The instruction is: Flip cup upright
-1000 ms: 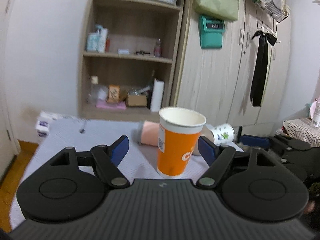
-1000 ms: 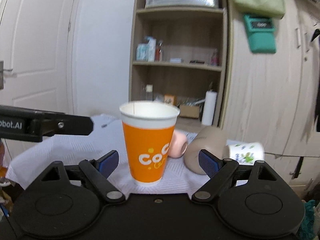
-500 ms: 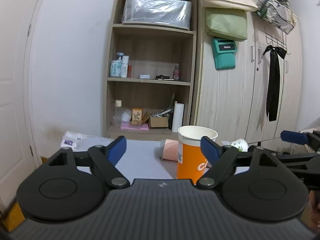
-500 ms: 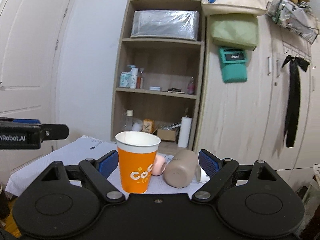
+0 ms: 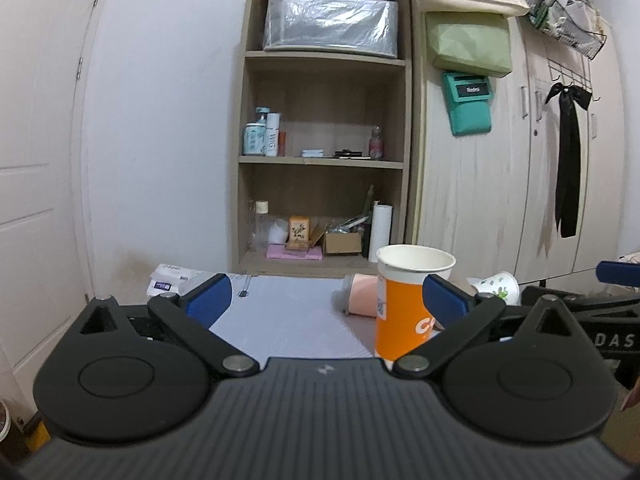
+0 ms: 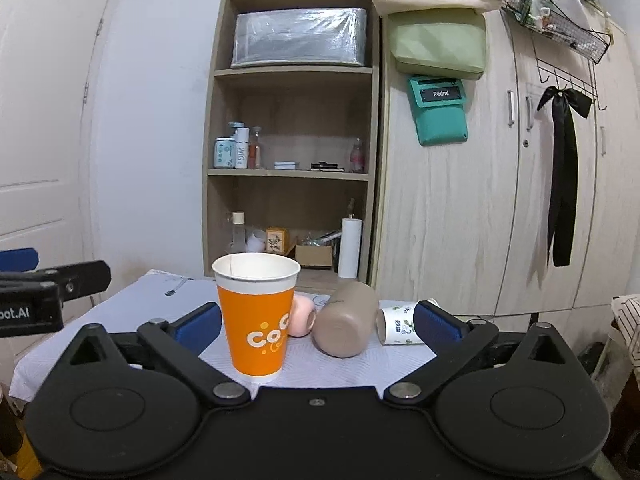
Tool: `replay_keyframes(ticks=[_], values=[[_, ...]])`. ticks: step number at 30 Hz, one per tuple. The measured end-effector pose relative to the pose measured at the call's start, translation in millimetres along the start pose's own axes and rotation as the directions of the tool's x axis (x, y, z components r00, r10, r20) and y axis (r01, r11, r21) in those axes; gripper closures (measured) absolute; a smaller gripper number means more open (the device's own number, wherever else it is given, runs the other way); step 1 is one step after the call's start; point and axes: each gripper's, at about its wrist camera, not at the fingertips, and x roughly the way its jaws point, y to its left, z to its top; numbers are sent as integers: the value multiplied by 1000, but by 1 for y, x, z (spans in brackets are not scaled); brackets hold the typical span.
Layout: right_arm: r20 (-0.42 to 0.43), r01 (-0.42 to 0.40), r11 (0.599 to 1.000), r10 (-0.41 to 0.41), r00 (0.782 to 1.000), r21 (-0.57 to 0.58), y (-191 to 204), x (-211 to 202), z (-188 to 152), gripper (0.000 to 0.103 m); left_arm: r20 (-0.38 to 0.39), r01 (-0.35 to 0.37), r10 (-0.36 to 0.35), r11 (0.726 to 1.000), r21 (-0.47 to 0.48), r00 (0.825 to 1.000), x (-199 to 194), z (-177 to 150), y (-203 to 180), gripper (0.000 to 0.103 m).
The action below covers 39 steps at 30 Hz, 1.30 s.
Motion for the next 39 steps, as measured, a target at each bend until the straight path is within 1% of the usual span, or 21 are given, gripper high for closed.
replay_keyframes(ticks=[10,16,21,25,39], values=[[-9,33,999,-32,999,32,-3,-2,-2,0,-10,-66,66,998,8,998,4,-1,-2,0],[-11,53,998,-53,999,39,-5,-3,-3,0,-25,-69,69,998,10,997,7,-3,-2,0],[-17,62,997,-61,998,37,-6,0,-3,0,-22,-86,86,996,13,996,9,-5,-1,0],[-21,70,997,-69,997,37,-5,2,-4,0,-26,-81,81,997,11,996,9,-6,-1,0],[-34,68,997,-67,997,27,-2,5,-6,0,-32,-97,98,995,35,995,11,-10,1,0]])
